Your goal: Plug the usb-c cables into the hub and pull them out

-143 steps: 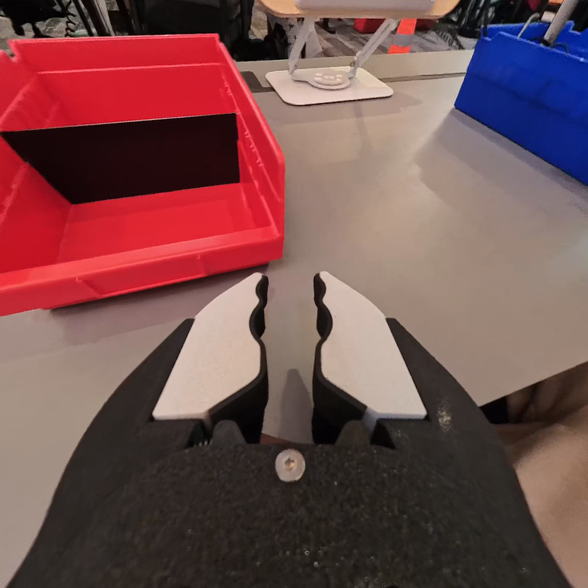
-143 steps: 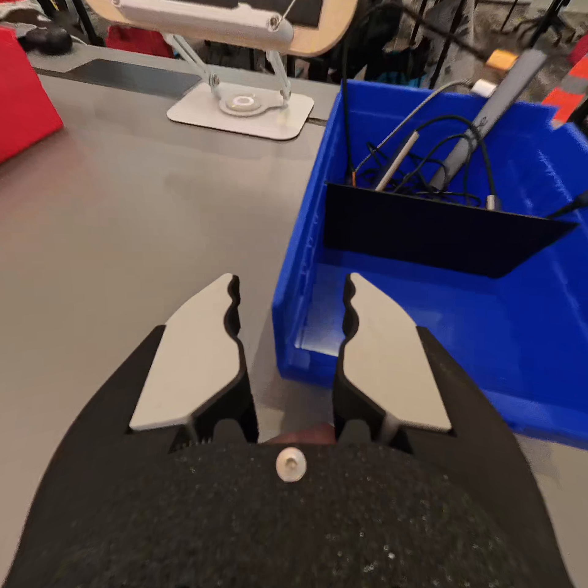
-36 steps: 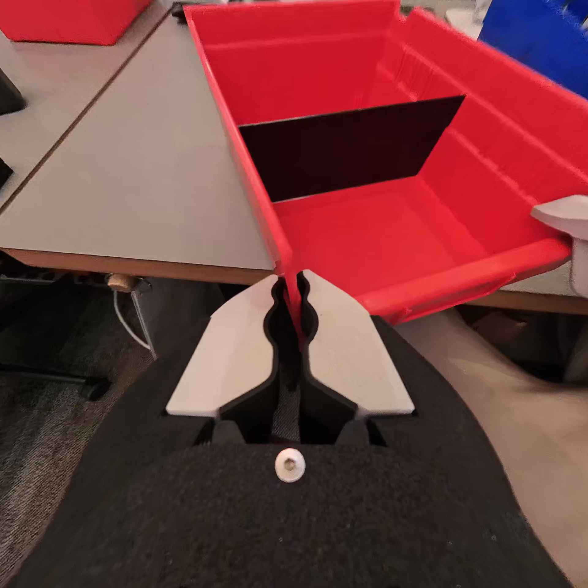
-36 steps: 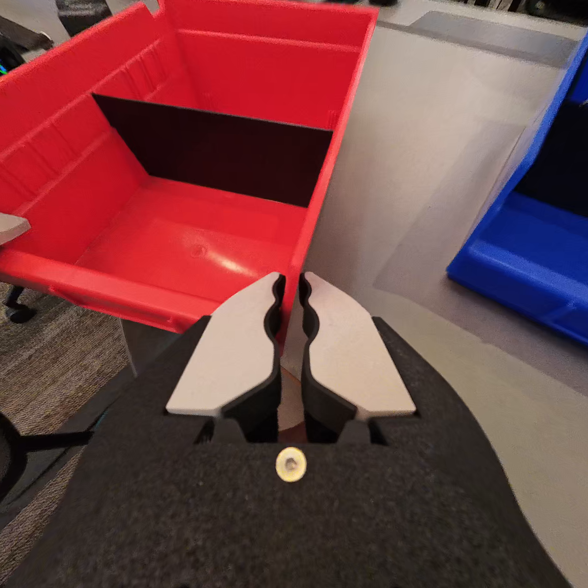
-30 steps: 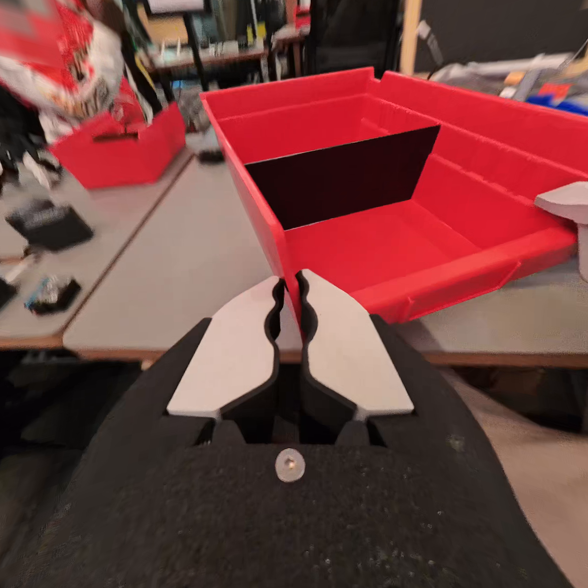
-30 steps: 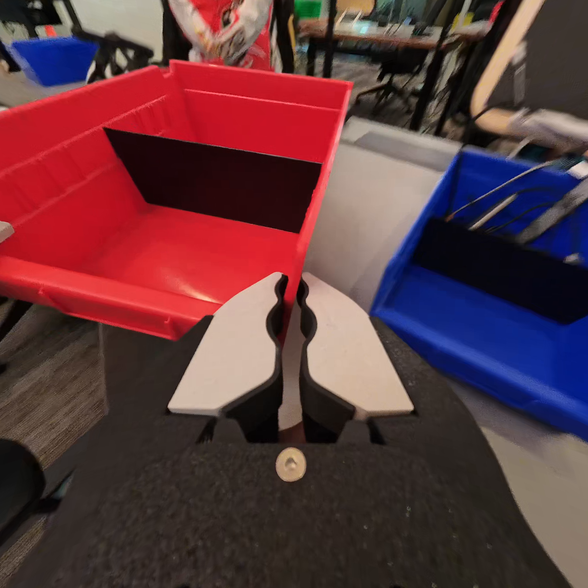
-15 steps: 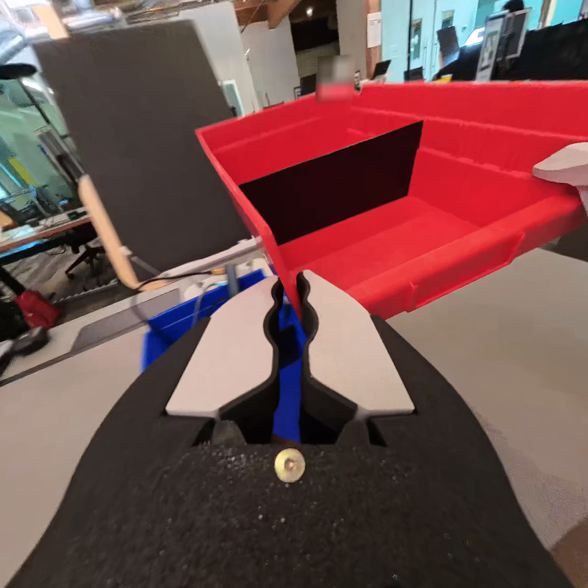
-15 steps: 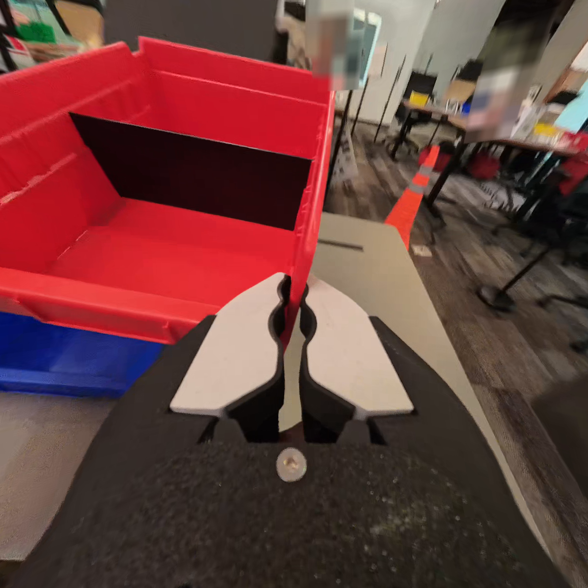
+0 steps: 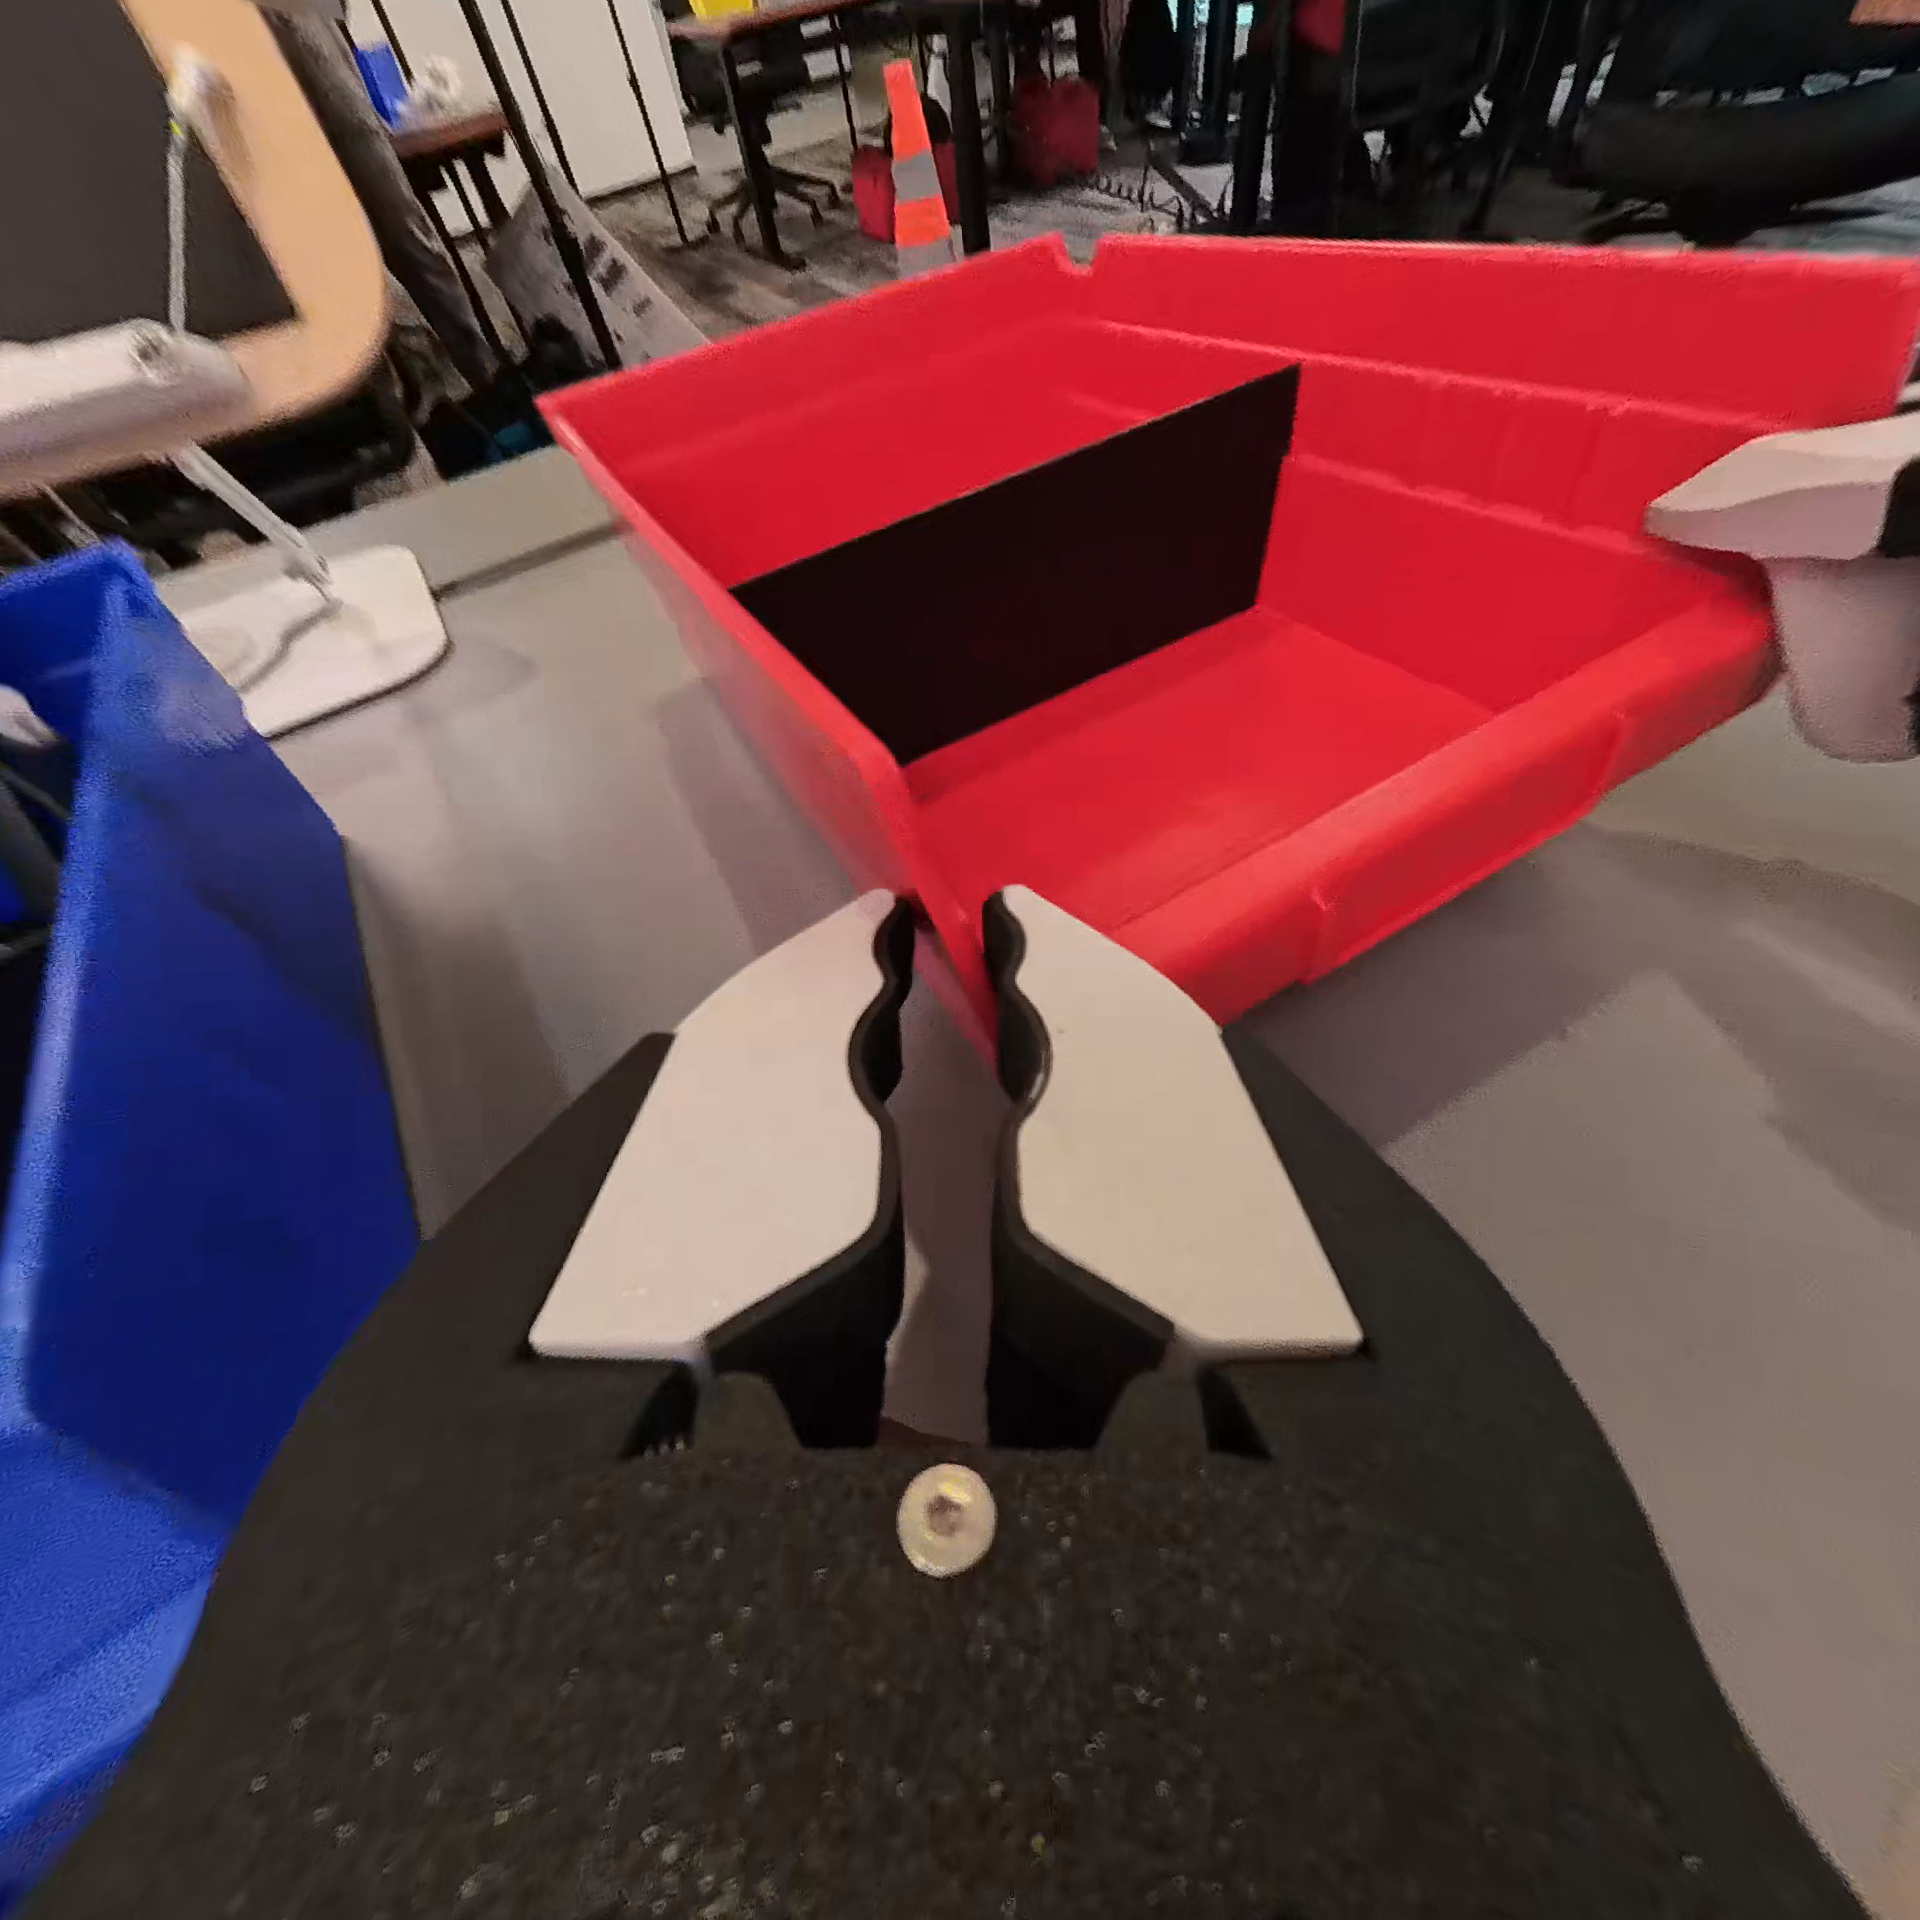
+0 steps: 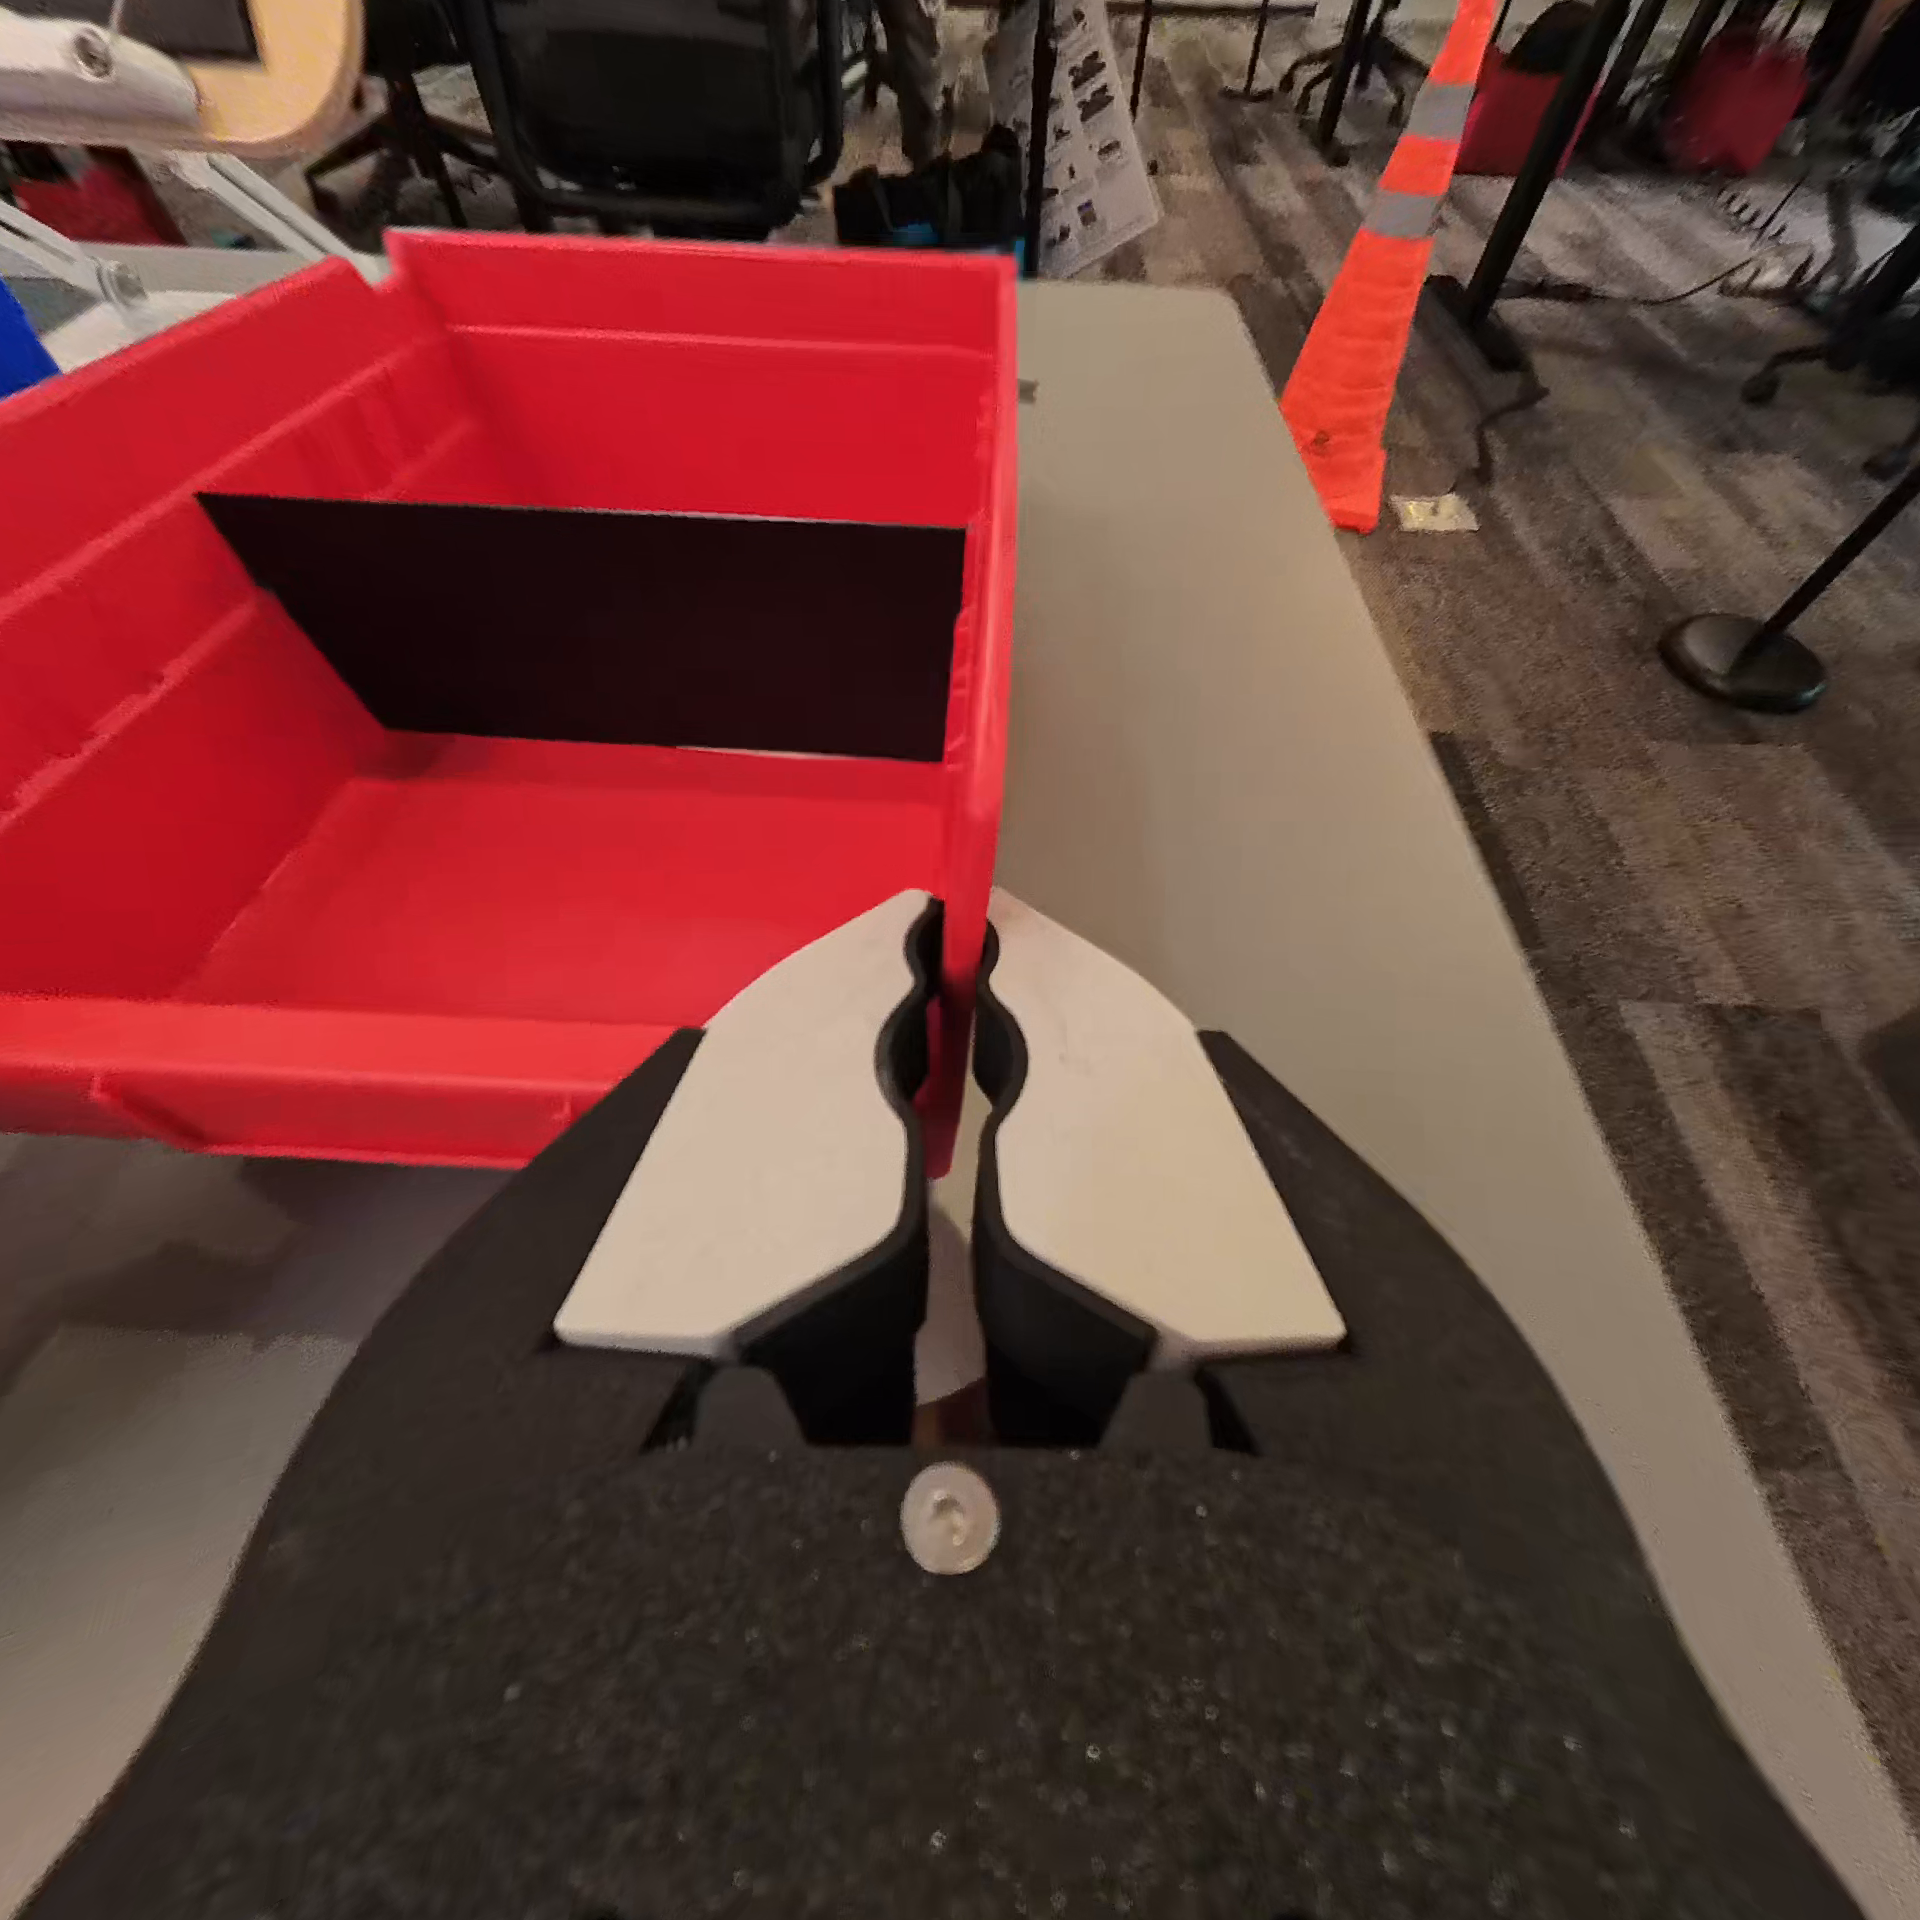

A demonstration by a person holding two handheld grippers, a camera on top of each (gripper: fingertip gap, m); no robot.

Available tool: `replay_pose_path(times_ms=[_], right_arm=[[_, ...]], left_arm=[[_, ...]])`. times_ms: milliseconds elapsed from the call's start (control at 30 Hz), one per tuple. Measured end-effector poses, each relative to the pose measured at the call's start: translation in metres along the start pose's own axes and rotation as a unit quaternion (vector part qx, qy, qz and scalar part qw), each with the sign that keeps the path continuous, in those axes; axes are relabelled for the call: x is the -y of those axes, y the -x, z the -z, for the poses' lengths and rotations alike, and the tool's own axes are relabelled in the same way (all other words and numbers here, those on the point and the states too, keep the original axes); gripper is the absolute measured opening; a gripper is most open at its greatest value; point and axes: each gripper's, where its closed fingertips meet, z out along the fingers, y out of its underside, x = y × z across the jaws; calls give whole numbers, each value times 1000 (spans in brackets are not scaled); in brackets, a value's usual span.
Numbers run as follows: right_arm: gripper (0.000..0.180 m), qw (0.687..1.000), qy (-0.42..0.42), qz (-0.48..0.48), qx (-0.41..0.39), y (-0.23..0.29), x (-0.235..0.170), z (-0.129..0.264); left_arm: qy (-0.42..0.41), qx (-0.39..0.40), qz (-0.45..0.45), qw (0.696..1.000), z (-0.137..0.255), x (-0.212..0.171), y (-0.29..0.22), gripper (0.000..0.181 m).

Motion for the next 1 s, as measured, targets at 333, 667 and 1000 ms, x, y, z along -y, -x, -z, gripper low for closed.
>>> replay_pose_path(times_ms=[333, 667, 1000], right_arm=[[4, 998, 61, 14, -30, 0, -21, -9], [19, 991, 37, 86, -98, -13, -1, 17], [41, 966, -111, 12, 235, 223, 69, 53]], left_arm=[[96, -94, 70, 988, -5, -25, -6, 18], [1, -143, 95, 985, 38, 21, 18, 34], [-96, 129, 122, 979, 188, -13, 262, 33]])
